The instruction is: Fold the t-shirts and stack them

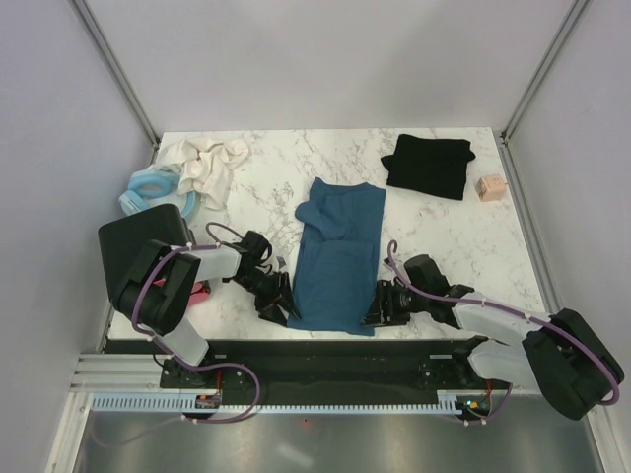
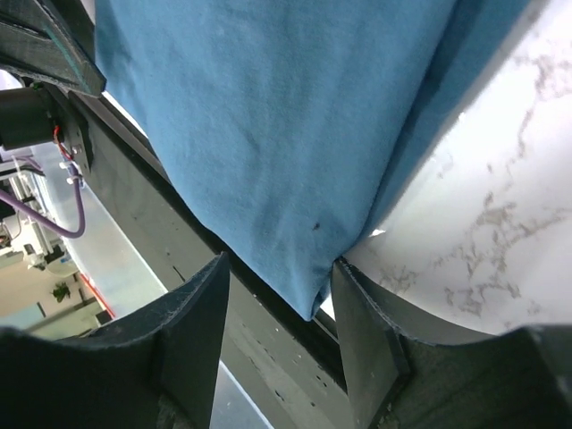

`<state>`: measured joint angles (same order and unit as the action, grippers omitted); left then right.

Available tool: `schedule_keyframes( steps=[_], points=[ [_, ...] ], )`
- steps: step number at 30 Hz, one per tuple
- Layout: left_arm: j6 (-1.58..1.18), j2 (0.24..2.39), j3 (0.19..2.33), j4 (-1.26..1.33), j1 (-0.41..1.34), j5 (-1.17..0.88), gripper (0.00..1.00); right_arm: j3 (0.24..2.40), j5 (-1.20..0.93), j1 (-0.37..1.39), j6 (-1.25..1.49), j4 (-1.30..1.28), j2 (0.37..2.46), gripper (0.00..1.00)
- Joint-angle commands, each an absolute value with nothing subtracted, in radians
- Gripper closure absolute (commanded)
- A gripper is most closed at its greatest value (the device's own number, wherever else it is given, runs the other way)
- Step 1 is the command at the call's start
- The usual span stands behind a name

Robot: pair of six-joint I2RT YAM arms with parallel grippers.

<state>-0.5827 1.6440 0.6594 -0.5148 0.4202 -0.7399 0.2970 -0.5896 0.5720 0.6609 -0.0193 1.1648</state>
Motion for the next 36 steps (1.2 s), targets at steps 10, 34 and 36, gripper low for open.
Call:
schedule_keyframes(
  steps=[10,34,36],
  points=[
    [-0.558,1.617,0.627,-0.457,0.420,-0.549,0.47,0.443,-0.310,0.575,0.682,-0.568,0.976,0.43],
    [-0.565,1.629,0.614,-0.411,0.422,-0.552,0.51,0.376,-0.403,0.704,0.762,-0.106,1.376,0.48],
    [-0.561,1.634,0.615,-0.411,0.420,-0.551,0.59,0.377,-0.399,0.704,0.759,-0.109,1.384,0.55]
  ],
)
